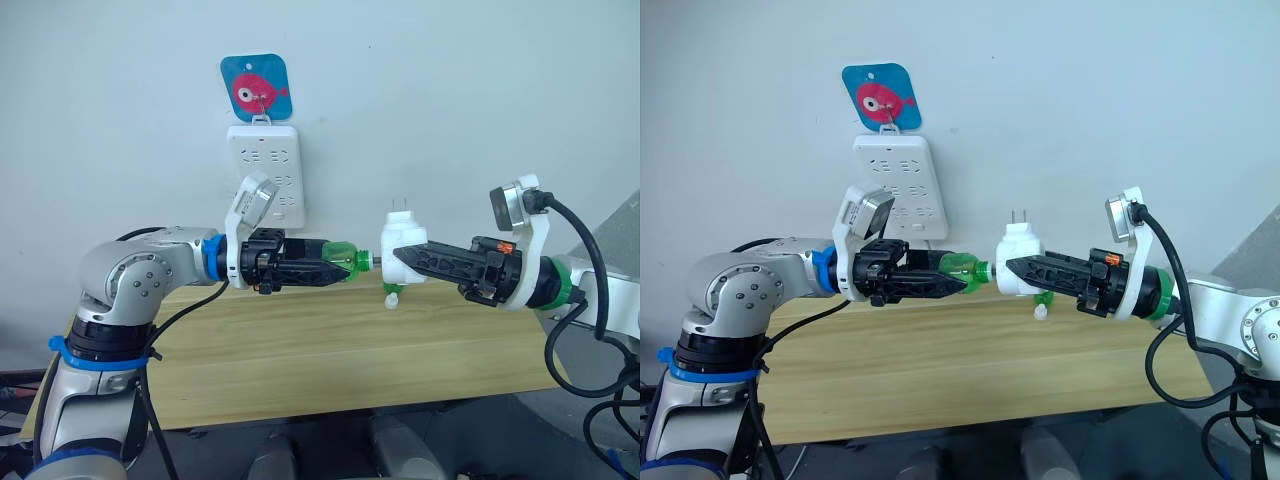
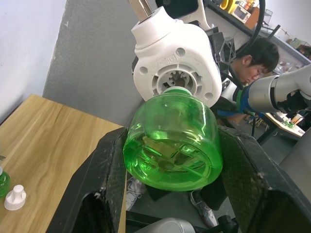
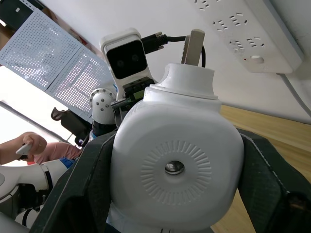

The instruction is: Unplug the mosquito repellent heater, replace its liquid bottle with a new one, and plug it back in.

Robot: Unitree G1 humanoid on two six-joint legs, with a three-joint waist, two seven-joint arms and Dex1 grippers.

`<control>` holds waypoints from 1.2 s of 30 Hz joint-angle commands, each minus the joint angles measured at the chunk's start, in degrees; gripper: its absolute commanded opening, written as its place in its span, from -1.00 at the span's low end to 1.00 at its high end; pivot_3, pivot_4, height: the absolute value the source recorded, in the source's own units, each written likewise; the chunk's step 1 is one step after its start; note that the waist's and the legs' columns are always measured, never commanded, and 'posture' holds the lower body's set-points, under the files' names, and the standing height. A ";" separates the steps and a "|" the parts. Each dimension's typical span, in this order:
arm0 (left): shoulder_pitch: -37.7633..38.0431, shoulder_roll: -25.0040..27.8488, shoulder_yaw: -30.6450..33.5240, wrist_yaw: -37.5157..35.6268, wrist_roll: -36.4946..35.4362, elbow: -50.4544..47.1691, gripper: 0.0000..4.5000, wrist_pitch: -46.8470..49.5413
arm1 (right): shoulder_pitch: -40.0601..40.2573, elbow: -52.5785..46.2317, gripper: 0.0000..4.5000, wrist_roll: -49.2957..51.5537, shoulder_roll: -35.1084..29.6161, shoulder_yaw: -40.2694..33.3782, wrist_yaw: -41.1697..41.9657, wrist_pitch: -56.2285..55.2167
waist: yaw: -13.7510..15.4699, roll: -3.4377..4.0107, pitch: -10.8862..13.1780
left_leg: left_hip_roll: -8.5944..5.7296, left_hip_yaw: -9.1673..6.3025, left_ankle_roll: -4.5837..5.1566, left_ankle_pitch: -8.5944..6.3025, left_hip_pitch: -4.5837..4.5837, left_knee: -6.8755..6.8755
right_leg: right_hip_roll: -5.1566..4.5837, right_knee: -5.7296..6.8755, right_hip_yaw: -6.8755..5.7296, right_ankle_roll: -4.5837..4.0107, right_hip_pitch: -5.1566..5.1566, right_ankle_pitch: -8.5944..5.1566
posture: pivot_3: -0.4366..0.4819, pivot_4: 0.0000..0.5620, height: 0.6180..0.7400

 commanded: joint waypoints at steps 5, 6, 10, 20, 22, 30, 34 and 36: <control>-1.42 0.37 1.17 -0.95 0.09 -0.38 0.07 -1.08 | -0.18 -1.58 0.37 0.95 -0.80 -0.36 1.33 0.09 | 0.00 0.00 0.00 | 0.00 0.00 0.00 0.00 0.00 0.00 | 0.00 0.00 0.00 -0.01 0.00 0.00 | -0.44 -0.62 1.00; -1.38 0.40 1.04 -1.06 0.20 -0.46 0.07 -1.15 | -0.19 -1.61 0.37 0.95 -0.78 -0.32 1.36 0.09 | 0.00 0.00 0.00 | 0.00 0.00 0.00 0.00 0.00 0.00 | 0.00 0.00 0.00 0.00 0.00 0.00 | -0.44 -0.62 1.00; -0.86 0.41 0.37 -1.49 0.64 -1.18 0.07 -1.41 | -0.50 -1.74 0.37 1.02 -0.63 -0.02 1.45 -0.01 | 0.00 0.00 0.00 | 0.00 0.00 0.00 0.00 0.00 0.00 | 0.00 0.00 0.00 -0.01 0.00 0.00 | -0.44 -0.62 1.00; -0.79 -0.58 0.52 -1.13 0.17 -1.57 0.07 -1.13 | -0.78 -1.82 0.37 1.17 -0.56 0.20 1.34 -0.12 | 0.00 0.00 0.00 | 0.00 0.00 0.00 0.00 0.00 0.00 | 0.00 0.00 0.00 0.00 0.00 0.00 | -0.44 -0.62 1.00; -0.51 -0.26 0.51 -1.42 -0.20 -2.11 0.07 -0.75 | -0.76 -1.83 0.37 1.11 -0.55 0.19 1.21 -0.19 | 0.00 0.00 0.00 | 0.00 0.00 0.00 0.00 0.00 0.00 | 0.00 0.00 0.00 -0.01 0.00 0.00 | -0.44 -0.62 1.00; -0.39 -0.46 1.03 -1.15 -1.51 -3.19 0.07 0.41 | -0.97 -1.28 0.37 0.40 -0.43 0.38 1.14 -0.11 | 0.00 0.00 0.00 | 0.00 0.00 0.00 0.00 0.00 0.00 | 0.00 0.00 0.00 0.00 0.00 0.00 | -0.43 -0.61 1.00; -1.01 -0.74 1.96 -0.57 -2.35 -2.98 0.07 1.04 | -0.74 -1.08 0.37 0.06 -0.66 0.35 1.36 0.17 | 0.01 0.00 0.00 | 0.00 0.00 0.00 0.00 0.00 0.00 | 0.00 0.00 0.00 0.00 0.00 0.00 | -0.43 -0.61 1.00; -1.39 -0.64 2.34 -0.49 -2.76 -2.87 0.07 1.44 | -0.63 -1.04 0.37 -0.11 -0.69 0.42 1.40 0.23 | 0.01 0.00 0.00 | 0.00 0.00 0.00 0.00 0.00 0.00 | 0.00 0.00 0.00 0.00 0.00 0.00 | -0.43 -0.61 1.00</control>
